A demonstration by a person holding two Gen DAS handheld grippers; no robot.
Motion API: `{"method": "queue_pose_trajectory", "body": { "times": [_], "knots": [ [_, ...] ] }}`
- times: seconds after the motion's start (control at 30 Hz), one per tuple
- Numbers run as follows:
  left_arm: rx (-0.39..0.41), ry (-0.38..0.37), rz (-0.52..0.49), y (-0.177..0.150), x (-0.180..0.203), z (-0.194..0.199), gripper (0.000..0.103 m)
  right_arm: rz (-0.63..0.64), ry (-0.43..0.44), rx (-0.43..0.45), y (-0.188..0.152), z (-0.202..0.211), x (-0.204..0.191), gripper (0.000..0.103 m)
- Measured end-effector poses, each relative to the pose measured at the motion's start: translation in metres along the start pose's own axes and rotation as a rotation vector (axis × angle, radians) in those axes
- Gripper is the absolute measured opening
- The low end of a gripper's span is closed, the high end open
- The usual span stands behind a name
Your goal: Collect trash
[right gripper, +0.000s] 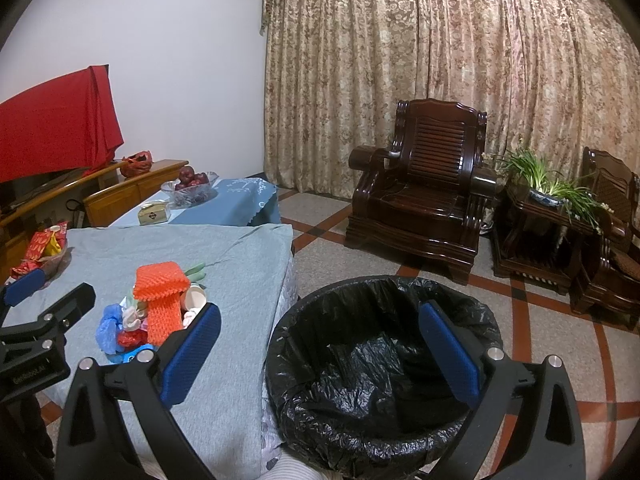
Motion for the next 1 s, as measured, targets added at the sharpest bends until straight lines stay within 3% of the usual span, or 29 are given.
{"method": "queue_pose_trajectory", "body": {
  "times": [1.0],
  "knots": [
    [-0.003,-0.001,0.002,0.0,0.0004,0.0027,0.098,-0.002,0.001,-0.003,-0.0019,-0.0025,-0.0017,0.097]
  ]
}}
Point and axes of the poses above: each gripper's, at about its wrist camera, not at the fingertips, and z roughly against the way its jaws point, x to its right, y to its top, the point moved 6 cm from there along -z, roughly the way its jaws point, and after that the axes turned 13 degrees about x, right-handed, at the moved point
